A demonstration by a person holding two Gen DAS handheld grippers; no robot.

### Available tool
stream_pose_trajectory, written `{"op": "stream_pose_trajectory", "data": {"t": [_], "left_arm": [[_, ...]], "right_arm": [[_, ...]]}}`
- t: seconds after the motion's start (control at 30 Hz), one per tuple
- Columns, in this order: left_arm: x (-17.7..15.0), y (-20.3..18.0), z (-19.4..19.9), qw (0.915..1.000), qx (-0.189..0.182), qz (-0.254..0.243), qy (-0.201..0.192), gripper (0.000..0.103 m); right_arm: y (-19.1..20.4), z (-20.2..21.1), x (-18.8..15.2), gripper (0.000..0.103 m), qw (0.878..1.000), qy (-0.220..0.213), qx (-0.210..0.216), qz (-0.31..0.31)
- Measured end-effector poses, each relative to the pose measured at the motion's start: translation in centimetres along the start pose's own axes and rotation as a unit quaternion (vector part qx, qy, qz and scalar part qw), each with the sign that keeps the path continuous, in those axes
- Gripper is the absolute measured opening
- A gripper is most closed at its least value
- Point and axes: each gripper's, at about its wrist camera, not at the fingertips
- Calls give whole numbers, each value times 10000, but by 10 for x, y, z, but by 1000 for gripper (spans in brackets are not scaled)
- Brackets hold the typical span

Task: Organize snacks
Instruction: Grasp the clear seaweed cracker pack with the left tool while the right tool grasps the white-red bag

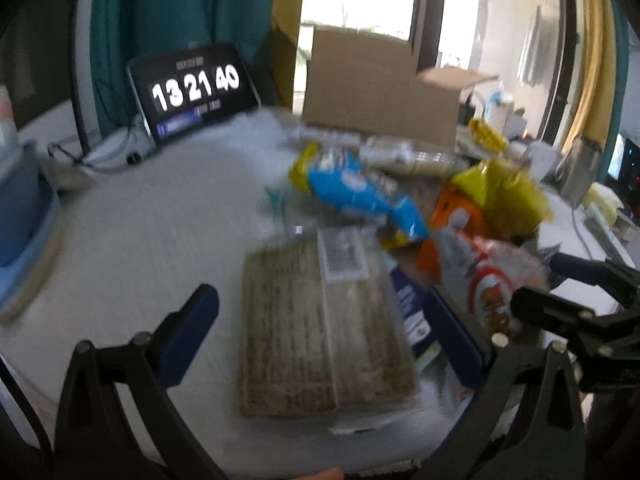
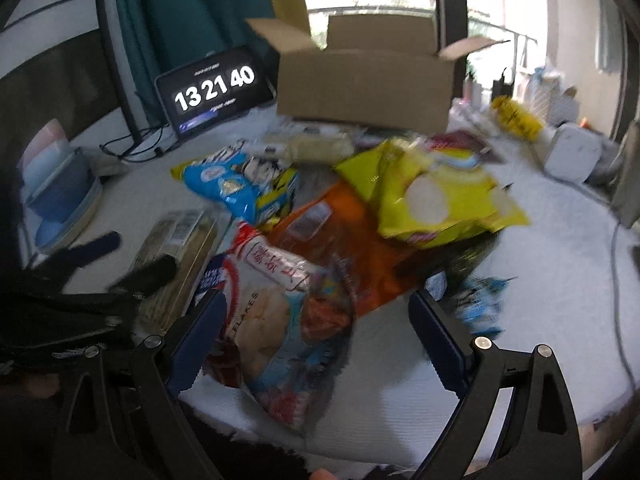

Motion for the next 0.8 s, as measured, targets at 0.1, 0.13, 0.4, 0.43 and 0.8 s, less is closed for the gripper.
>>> {"op": "stream_pose_trajectory", "data": {"t": [0.1,0.13,0.4,0.43,0.8], "left_arm": [[-7,1,-17,9997,-59,18,256,103],[-8,2,-21,9993,-103,23,349,103],[-9,4,-31,9983,-363,45,462,86],[-8,3,-31,9981,-406,28,470,83],[22,12,11,9998,-196,11,-2,80]], "right_arm": [[2,-9,-1,95,9999,97,139,-24],[2,-12,-1,95,9998,132,169,-38],[12,-14,1,71,9989,130,351,279],[12,-13,2,70,9989,90,331,305],[25,36,34,67,9922,-728,767,664]]}}
Point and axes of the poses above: each gripper's, at about its wrist camera, not at the fingertips, and z roughly against the way its jaws point, y to its left, x to its top, and after that the axes turned 4 degrees about -z, right-handed
